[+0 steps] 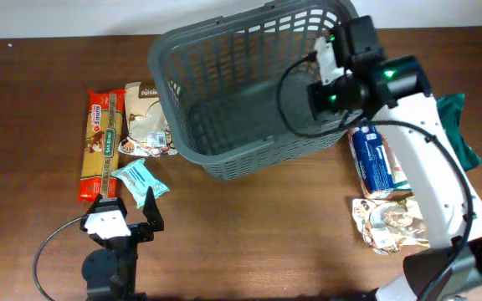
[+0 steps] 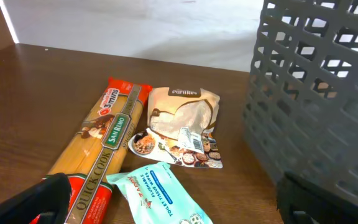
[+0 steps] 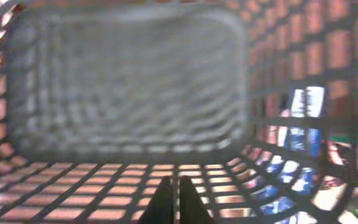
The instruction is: Pack container
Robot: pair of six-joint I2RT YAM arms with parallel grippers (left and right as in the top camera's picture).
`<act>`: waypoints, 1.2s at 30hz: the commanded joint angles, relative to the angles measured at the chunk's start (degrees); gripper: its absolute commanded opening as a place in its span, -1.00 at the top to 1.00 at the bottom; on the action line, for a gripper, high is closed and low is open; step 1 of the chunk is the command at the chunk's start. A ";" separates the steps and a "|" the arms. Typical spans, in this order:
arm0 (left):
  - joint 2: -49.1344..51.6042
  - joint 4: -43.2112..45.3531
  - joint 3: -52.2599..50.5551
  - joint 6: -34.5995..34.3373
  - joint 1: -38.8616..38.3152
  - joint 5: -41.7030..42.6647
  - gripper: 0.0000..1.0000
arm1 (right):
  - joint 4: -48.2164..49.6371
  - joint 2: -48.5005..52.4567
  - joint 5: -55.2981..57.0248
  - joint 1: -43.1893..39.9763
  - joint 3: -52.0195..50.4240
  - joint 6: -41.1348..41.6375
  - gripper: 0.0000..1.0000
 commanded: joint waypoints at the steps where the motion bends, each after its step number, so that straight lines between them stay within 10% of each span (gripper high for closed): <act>1: -0.48 0.13 -0.39 -0.50 0.28 0.66 -0.98 | -1.95 -1.77 -0.96 2.89 1.11 1.22 0.93; 11: -0.48 0.15 -0.39 -0.50 0.28 0.63 -0.98 | -4.59 -1.77 -1.36 4.68 2.51 2.64 0.93; 21: -0.48 0.15 -0.39 -0.50 0.28 0.63 -0.98 | -13.66 -1.77 -0.87 3.87 25.92 2.60 0.92; 36: -0.48 0.15 -0.39 -0.50 0.28 0.68 -0.98 | -26.99 -2.01 -5.75 -15.13 28.06 0.61 0.92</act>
